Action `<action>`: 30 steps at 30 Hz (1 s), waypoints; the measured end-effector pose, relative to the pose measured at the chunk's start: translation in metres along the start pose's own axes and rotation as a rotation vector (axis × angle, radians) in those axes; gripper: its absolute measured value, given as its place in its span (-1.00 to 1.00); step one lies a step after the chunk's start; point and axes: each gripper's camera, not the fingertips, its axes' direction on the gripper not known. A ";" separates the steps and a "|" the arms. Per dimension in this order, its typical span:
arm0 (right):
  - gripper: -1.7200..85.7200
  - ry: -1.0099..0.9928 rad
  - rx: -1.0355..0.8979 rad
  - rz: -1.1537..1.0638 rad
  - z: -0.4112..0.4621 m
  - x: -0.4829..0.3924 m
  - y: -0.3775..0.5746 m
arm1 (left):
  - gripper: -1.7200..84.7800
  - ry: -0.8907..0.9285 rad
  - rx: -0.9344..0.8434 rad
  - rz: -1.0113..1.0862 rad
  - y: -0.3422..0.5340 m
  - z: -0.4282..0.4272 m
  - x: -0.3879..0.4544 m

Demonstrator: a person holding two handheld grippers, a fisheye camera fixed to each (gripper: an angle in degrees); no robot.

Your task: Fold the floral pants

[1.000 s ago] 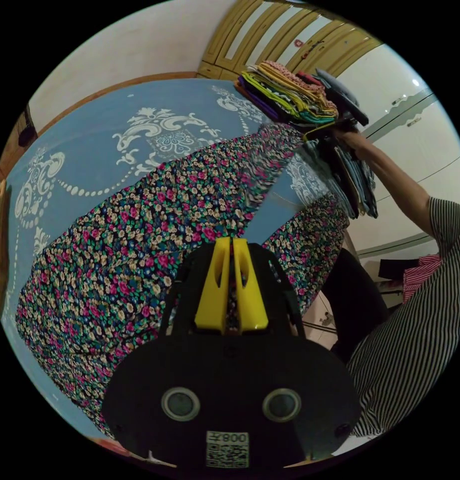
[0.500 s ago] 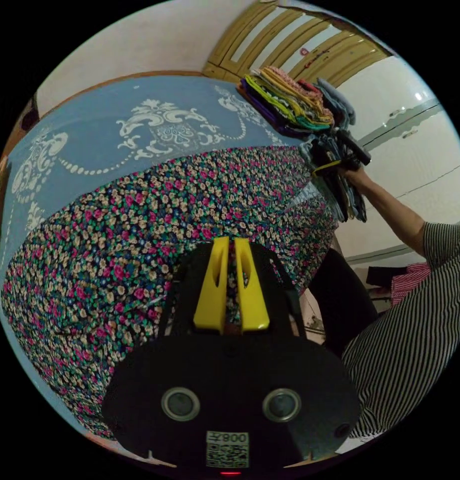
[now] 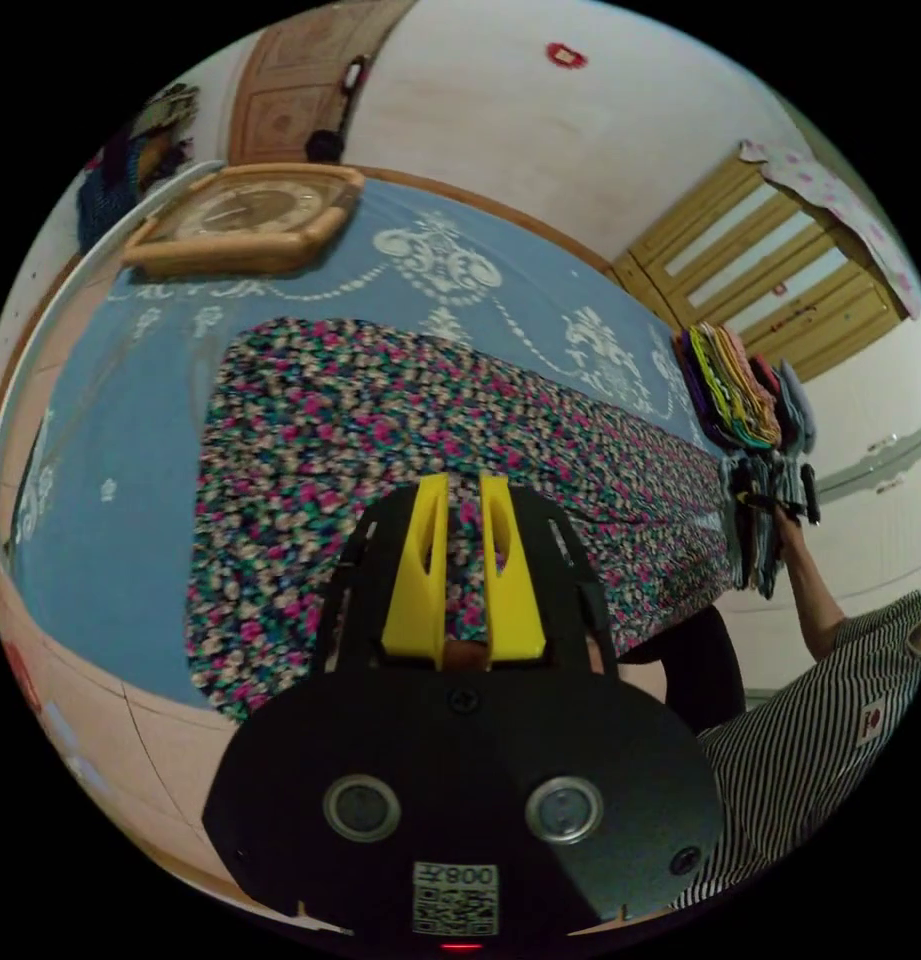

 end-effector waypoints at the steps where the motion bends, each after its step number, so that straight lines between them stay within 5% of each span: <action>1: -0.77 -0.071 0.002 -0.028 -0.004 -0.022 0.004 | -0.81 -0.008 0.003 -0.005 -0.002 -0.003 -0.008; 14: -0.76 -0.293 0.061 -0.805 -0.052 -0.441 0.013 | -0.74 -0.184 -0.103 0.052 -0.109 -0.040 -0.118; 24: -0.77 -0.201 -0.001 -0.906 -0.056 -0.620 0.063 | -0.76 -0.324 -0.285 0.098 -0.133 -0.048 -0.185; 30: -0.81 -0.141 0.043 -0.930 -0.077 -0.691 0.120 | -0.90 -0.323 -0.248 0.112 -0.122 -0.082 -0.205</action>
